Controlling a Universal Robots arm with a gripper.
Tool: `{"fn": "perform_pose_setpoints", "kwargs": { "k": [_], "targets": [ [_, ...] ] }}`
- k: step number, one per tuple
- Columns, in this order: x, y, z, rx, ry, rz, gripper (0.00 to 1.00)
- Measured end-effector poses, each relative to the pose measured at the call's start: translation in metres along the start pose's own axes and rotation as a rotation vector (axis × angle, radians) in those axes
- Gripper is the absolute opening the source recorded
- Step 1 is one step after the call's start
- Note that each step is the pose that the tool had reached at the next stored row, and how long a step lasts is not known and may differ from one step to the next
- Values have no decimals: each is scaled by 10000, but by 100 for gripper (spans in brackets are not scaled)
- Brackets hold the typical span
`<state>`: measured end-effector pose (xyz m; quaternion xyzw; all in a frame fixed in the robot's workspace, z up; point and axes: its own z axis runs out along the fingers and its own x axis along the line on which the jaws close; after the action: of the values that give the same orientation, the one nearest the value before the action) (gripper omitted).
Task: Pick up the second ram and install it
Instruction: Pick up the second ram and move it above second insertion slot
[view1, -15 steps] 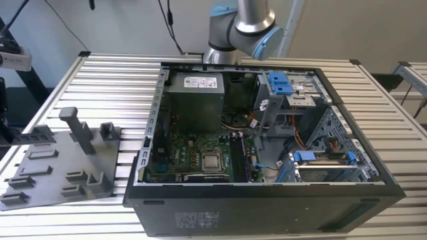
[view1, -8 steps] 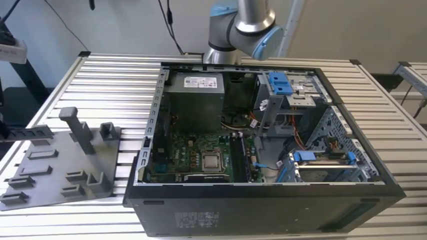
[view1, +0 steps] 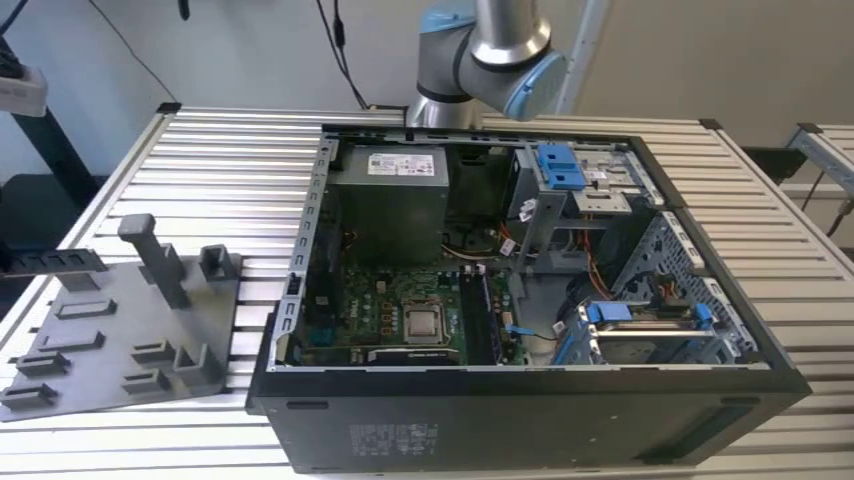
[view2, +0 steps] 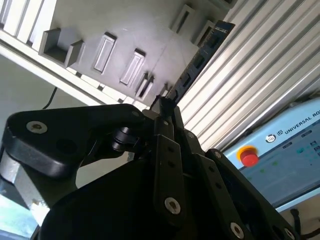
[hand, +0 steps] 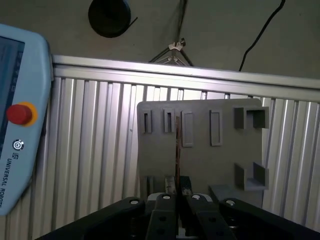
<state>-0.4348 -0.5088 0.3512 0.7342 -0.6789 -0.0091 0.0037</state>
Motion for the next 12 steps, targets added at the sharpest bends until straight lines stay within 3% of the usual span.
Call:
{"fn": "perform_pose_setpoints", "kwargs": {
  "k": [12],
  "targets": [
    [0, 1, -1, 16, 2, 0, 14]
  ]
}}
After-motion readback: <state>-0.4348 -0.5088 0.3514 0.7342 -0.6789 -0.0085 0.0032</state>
